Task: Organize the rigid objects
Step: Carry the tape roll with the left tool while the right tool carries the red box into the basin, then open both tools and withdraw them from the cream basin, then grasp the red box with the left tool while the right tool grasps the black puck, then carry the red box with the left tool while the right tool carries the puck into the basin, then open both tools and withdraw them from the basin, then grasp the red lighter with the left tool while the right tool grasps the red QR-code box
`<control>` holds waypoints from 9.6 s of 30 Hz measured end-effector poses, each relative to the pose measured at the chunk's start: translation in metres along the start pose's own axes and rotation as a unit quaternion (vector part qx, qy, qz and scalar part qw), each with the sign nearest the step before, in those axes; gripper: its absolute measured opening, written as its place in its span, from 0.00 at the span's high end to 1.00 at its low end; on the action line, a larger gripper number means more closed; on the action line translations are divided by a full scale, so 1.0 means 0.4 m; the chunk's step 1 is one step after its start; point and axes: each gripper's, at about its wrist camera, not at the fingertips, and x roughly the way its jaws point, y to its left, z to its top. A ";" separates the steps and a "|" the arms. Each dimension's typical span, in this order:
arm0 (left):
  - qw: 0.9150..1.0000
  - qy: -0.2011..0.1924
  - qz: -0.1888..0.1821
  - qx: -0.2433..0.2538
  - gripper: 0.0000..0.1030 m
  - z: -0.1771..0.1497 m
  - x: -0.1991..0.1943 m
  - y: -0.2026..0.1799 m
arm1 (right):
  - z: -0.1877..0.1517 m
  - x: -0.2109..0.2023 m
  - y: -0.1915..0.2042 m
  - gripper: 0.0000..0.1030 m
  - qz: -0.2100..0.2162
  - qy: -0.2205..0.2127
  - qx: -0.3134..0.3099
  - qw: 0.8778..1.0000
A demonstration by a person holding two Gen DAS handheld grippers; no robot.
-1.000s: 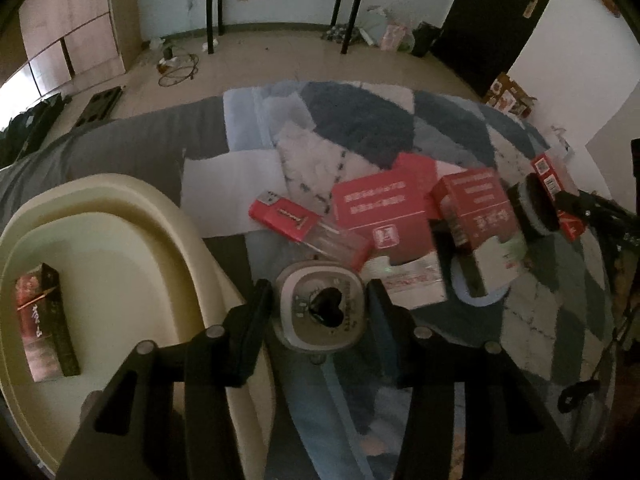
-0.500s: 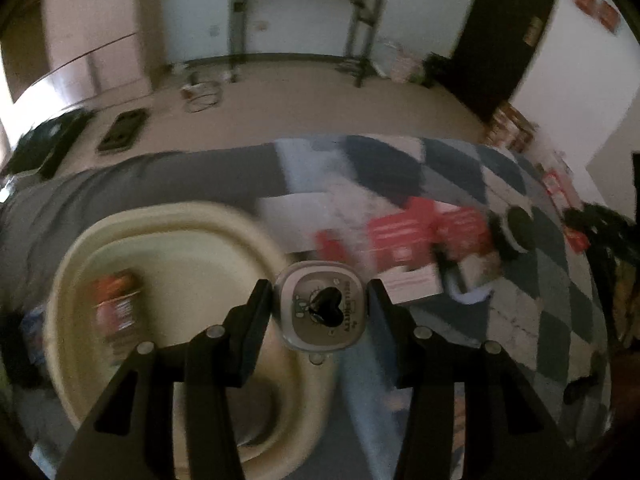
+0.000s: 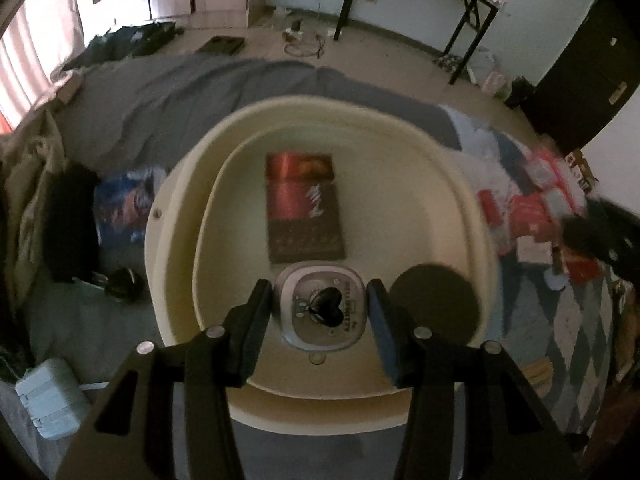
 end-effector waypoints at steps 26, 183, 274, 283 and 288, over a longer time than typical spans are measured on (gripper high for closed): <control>1.000 -0.018 -0.011 -0.016 0.12 -0.051 0.007 0.041 | 0.113 0.326 0.037 0.11 -0.030 0.086 -0.063 0.994; 0.981 0.051 -0.172 0.079 0.44 0.111 0.177 -0.586 | -0.372 -0.199 -0.580 0.31 -0.179 -0.069 0.166 0.967; 0.996 0.076 -0.022 0.043 0.73 0.146 0.265 -0.502 | -0.263 0.025 -0.423 0.18 -0.228 -0.034 0.144 0.962; 0.996 0.060 -0.057 0.043 0.78 0.137 0.224 -0.476 | -0.264 0.017 -0.396 0.48 -0.209 -0.050 0.116 0.970; 0.995 0.051 -0.072 0.053 0.78 0.138 0.184 -0.480 | -0.279 -0.034 -0.392 0.62 -0.194 -0.074 0.118 0.971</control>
